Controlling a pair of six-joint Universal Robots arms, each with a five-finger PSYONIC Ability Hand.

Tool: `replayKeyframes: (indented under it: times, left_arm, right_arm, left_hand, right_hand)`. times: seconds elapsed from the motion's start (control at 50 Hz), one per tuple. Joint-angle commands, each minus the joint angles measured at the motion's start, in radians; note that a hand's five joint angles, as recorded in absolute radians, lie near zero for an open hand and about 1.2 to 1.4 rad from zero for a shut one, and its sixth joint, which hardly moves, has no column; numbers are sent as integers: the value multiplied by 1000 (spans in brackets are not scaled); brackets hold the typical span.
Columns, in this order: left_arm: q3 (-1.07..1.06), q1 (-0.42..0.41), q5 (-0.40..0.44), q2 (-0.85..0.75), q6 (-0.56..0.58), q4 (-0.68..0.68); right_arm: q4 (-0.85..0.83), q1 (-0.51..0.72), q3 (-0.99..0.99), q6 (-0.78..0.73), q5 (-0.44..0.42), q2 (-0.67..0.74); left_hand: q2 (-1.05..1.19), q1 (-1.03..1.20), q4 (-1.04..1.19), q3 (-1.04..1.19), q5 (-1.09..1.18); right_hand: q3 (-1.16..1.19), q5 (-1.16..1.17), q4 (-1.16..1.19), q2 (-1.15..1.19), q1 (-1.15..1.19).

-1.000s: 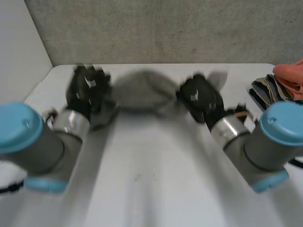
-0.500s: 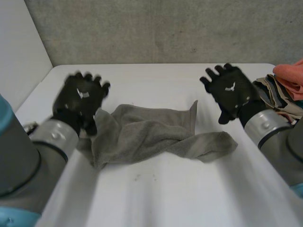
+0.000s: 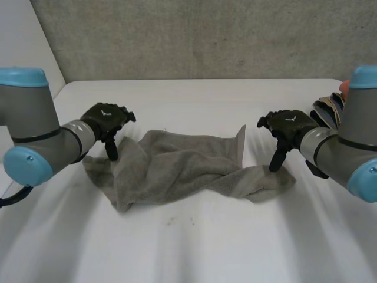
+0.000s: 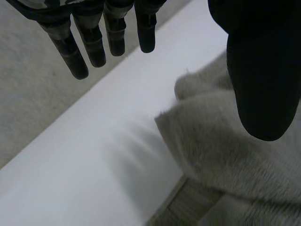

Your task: Fold the laundry.

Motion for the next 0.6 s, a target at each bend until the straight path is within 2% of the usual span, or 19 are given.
replayKeyframes:
  times: [0.02,0.06,0.24,0.34,0.36,0.42,0.6]
  left_arm:
    - [14,-3,10,-71,148,7]
    - [20,-2,10,-92,152,9]
    - [29,-2,12,-137,157,9]
    - [29,-2,9,-129,158,10]
    - [29,-3,7,-125,158,10]
    - [29,-6,5,-119,158,10]
    - [-1,-19,-2,-7,157,12]
  right_arm:
    - [-8,5,17,-110,46,36]
    - [-8,5,24,-113,49,37]
    - [-8,-5,44,-118,48,33]
    - [-8,-13,45,-118,48,27]
    - [-7,-18,45,-118,45,25]
    - [-7,-36,45,-112,37,19]
    - [1,-64,37,-110,40,-4]
  left_hand:
    - [106,96,107,101,110]
    - [220,210,221,215,224]
    - [476,466,477,471,480]
    - [840,829,841,835,844]
    - [977,966,978,972,981]
    - [1154,1143,1155,1149,1158]
    - [1154,1144,1155,1149,1158]
  right_hand:
    - [2,-22,-17,-5,16]
    - [2,-22,-17,-5,16]
    - [2,-22,-17,-5,16]
    - [-4,-27,-23,-11,10]
    - [-7,-30,-26,-14,7]
    - [-13,-36,-32,-20,1]
    - [-24,-48,-44,-32,-10]
